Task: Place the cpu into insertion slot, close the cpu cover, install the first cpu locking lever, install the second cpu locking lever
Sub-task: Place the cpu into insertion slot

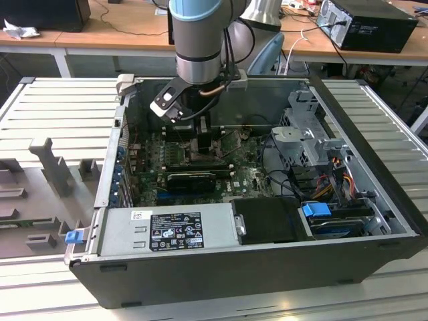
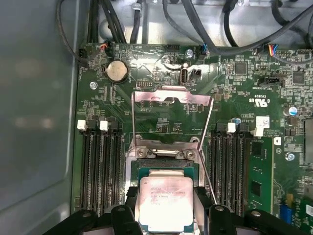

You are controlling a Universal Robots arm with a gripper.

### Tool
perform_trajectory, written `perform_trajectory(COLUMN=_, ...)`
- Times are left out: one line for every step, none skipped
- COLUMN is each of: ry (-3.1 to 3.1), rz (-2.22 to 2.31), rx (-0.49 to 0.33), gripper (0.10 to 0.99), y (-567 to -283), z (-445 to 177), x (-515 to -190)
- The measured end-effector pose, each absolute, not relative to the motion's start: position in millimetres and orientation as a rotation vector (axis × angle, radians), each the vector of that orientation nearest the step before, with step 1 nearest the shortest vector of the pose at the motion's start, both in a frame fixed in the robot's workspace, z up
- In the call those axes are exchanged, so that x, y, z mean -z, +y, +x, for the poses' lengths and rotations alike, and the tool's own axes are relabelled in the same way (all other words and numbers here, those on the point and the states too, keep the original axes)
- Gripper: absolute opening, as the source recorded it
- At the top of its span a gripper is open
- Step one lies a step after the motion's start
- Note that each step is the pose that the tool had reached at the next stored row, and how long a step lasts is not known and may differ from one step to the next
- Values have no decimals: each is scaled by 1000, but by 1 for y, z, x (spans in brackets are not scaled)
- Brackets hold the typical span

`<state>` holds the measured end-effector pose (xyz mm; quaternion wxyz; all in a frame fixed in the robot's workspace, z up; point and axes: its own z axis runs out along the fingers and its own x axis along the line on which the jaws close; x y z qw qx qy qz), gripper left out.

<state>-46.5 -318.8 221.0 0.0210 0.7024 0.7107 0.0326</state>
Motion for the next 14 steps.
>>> perform_trajectory(ry=2195, rz=2186, rx=-101, gripper=525, y=-319, z=-47, x=-220)
perform_trajectory(ry=2187, rz=2194, rx=-100, gripper=525, y=-319, z=-47, x=-218)
perform_trajectory(ry=2183, rz=2197, rx=-100, gripper=525, y=-319, z=-47, x=-216)
perform_trajectory(ry=2183, rz=2197, rx=-100, gripper=525, y=-319, z=-47, x=-215)
perform_trajectory(ry=2183, rz=2197, rx=-100, gripper=525, y=-319, z=-47, x=-213)
perform_trajectory(ry=2183, rz=2197, rx=-100, gripper=525, y=-319, z=-47, x=-212)
perform_trajectory(ry=2183, rz=2197, rx=-100, gripper=525, y=-319, z=-47, x=-212)
perform_trajectory(ry=2183, rz=2197, rx=-100, gripper=525, y=-318, z=-47, x=-211)
perform_trajectory(ry=2183, rz=2197, rx=-101, gripper=525, y=-318, z=-47, x=-210)
perform_trajectory(ry=2183, rz=2197, rx=-100, gripper=525, y=-318, z=-47, x=-209)
perform_trajectory(ry=2183, rz=2197, rx=-100, gripper=525, y=-318, z=-47, x=-208)
perform_trajectory(ry=2183, rz=2197, rx=-100, gripper=525, y=-318, z=-47, x=-207)
perform_trajectory(ry=2183, rz=2197, rx=-100, gripper=525, y=-318, z=-47, x=-206)
perform_trajectory(ry=2183, rz=2197, rx=-100, gripper=525, y=-318, z=-47, x=-205)
